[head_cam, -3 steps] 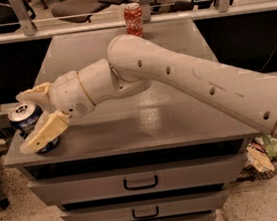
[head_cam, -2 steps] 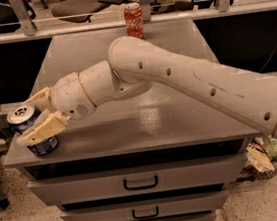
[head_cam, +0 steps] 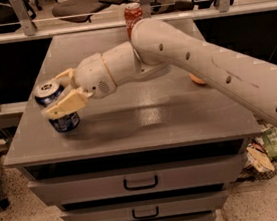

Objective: Move pepsi can near orange

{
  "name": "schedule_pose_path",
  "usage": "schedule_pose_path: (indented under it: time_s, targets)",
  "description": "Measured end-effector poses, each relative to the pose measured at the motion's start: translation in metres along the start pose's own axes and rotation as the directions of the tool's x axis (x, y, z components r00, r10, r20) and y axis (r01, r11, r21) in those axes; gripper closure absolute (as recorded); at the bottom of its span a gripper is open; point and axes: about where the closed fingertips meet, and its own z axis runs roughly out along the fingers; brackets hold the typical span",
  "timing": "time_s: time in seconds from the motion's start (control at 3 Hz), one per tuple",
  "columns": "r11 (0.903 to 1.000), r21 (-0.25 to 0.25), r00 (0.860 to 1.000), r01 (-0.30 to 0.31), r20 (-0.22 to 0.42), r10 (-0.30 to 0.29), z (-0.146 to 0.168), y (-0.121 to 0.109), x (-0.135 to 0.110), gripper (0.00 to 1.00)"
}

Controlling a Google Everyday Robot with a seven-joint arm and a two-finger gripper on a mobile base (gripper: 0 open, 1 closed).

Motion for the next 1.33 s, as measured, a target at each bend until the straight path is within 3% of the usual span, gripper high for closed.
schedule_pose_path:
  time_s: [0.33,0.67,1.33]
  targets:
    - [0.9907,0.136,1.0,0.004,0.022,-0.007,-0.082,-0.047,-0.025,1.0]
    - [0.9854,0.166,0.998,0.038,0.035,-0.044,-0.093,-0.056,-0.045,1.0]
    - [0.986,0.163,0.999,0.034,0.008,-0.035,-0.094,-0.064,-0.037,1.0]
